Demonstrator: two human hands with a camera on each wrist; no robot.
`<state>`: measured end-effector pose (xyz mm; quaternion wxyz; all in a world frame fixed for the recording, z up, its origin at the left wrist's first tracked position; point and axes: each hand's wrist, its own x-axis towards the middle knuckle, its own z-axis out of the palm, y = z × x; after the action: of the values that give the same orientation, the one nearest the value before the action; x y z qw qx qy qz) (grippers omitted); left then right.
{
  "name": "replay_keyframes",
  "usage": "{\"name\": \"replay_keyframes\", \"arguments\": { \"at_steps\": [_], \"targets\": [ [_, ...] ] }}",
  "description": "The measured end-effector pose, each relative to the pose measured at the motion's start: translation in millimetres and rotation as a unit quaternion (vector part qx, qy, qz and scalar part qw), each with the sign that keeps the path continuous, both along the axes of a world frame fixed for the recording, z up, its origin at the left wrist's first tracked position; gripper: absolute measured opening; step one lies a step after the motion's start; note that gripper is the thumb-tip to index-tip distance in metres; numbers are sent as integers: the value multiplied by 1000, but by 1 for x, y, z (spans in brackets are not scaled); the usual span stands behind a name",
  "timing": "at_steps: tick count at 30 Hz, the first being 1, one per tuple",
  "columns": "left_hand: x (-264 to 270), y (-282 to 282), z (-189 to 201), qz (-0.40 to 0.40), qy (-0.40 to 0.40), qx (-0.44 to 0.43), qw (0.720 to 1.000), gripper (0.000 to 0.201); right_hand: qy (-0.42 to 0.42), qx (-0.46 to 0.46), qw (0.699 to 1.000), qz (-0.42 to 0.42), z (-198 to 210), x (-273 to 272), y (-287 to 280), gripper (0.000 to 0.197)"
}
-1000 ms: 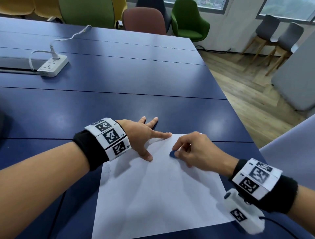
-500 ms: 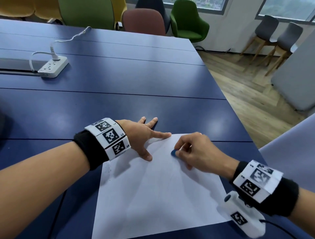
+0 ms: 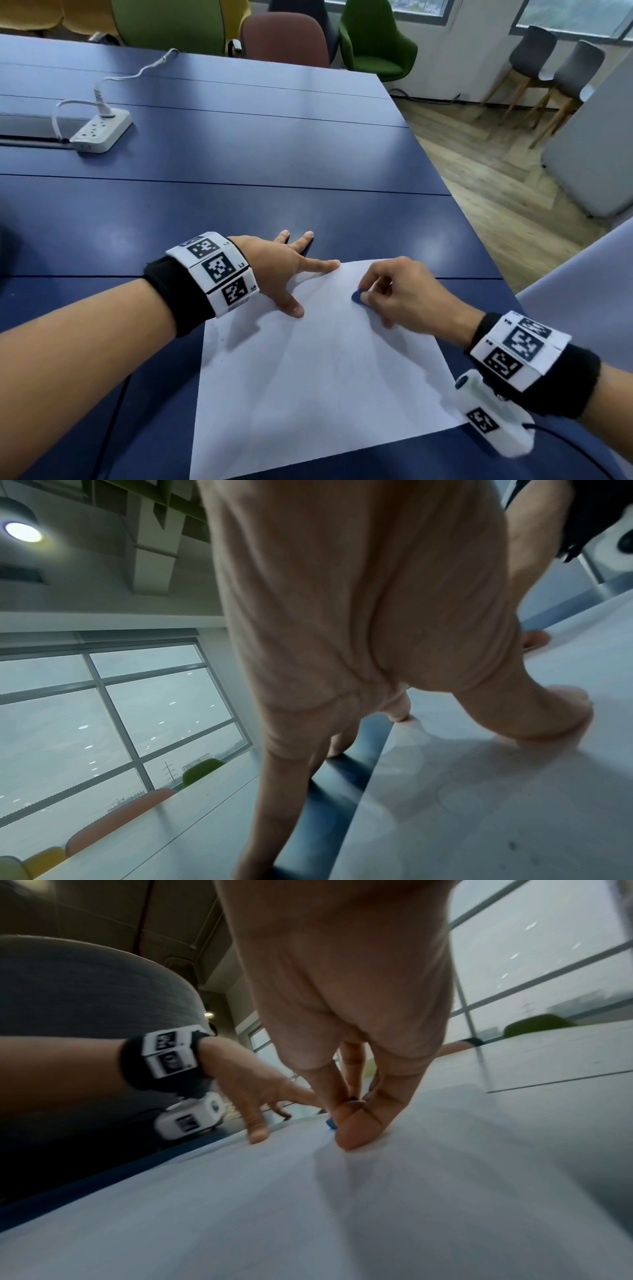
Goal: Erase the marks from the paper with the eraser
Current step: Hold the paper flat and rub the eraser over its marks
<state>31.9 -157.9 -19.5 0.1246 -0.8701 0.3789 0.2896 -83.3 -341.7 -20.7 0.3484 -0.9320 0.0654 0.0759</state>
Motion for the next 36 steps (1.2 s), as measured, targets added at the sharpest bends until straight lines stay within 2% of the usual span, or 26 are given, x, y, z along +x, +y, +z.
{"name": "replay_keyframes", "arguments": {
  "at_steps": [2,5,6,10,15,19,24,28,33,36],
  "targets": [
    [-2,0,1,-1,-5,4,1000,96,-2,5,1000,4,-1,-3,2,5],
    [-2,-1,2,-6,-10,12,1000,96,22,0,996,81,-3,-19,20,4],
    [-2,-1,2,-7,-10,13,1000,96,26,-4,996,84,-2,-18,19,4],
    [-1,-2,2,-5,-3,9,1000,96,-10,3,1000,-1,-2,-4,-1,4],
    [-2,-2,1,-6,-5,14,1000,96,8,-4,996,93,-6,-21,21,2],
    [-2,0,1,-3,-7,17,1000,96,-15,9,999,30,-4,-5,5,4],
    [-1,-2,2,-7,-10,17,1000,96,5,-16,991,131,-6,-26,28,3],
    [-2,-2,1,-6,-3,12,1000,95,-12,-6,999,47,-4,-7,11,3],
    [-1,-2,1,-7,-7,10,1000,95,6,-10,992,127,-4,-25,27,5],
    [-1,-2,1,-7,-8,9,1000,95,-1,2,999,52,-3,-10,11,6]
  ]
}}
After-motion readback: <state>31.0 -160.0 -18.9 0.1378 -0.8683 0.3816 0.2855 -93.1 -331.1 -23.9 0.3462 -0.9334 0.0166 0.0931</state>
